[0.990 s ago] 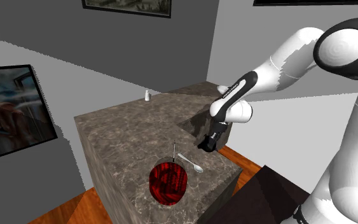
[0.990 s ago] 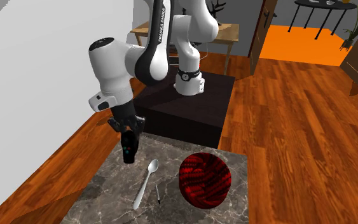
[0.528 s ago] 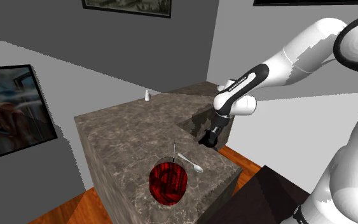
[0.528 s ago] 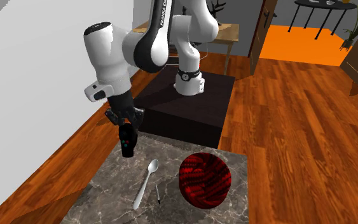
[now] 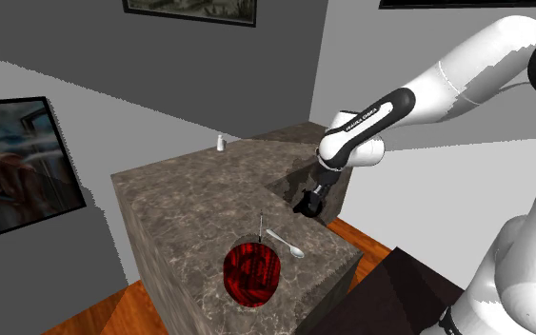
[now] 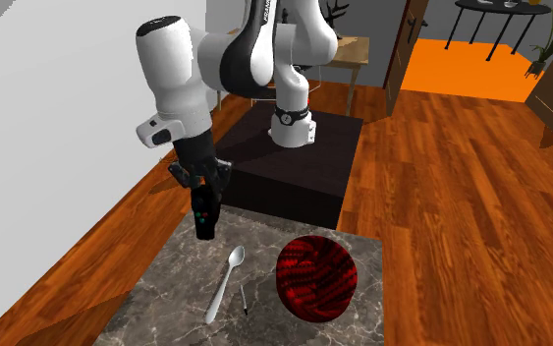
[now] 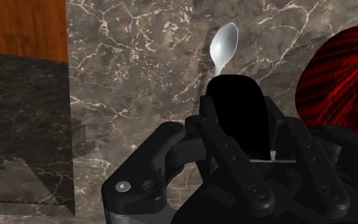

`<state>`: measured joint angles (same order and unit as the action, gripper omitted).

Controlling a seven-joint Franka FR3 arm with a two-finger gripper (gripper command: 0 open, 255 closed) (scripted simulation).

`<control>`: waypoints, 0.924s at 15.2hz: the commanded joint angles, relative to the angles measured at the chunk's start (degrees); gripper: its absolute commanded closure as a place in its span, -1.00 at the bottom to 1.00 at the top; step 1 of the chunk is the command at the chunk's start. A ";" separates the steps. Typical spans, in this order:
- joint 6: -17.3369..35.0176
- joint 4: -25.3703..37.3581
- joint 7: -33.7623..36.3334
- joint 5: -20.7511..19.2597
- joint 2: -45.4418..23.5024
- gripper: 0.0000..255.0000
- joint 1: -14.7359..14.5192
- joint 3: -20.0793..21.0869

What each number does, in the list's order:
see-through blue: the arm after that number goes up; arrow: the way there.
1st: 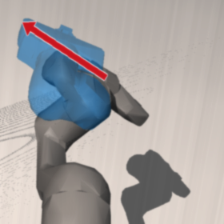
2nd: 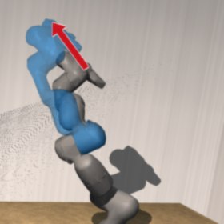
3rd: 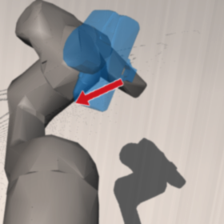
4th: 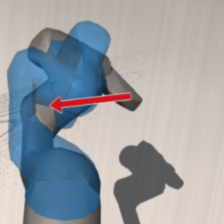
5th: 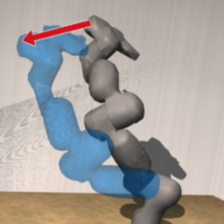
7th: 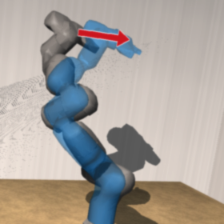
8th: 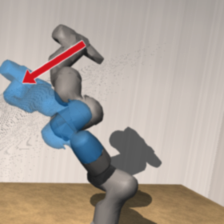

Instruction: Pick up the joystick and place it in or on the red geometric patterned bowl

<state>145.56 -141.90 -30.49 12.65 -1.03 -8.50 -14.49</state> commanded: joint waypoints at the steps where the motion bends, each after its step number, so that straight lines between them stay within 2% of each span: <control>1: 0.35 -0.14 3.32 -0.35 0.20 1.00 -1.53 1.44; 7: 1.29 0.79 13.43 -1.25 -0.52 1.00 -6.37 6.02; 14: 1.34 5.00 25.04 -2.83 -3.65 1.00 -11.85 10.79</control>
<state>146.49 -137.51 -7.27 9.97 -3.84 -19.47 -4.43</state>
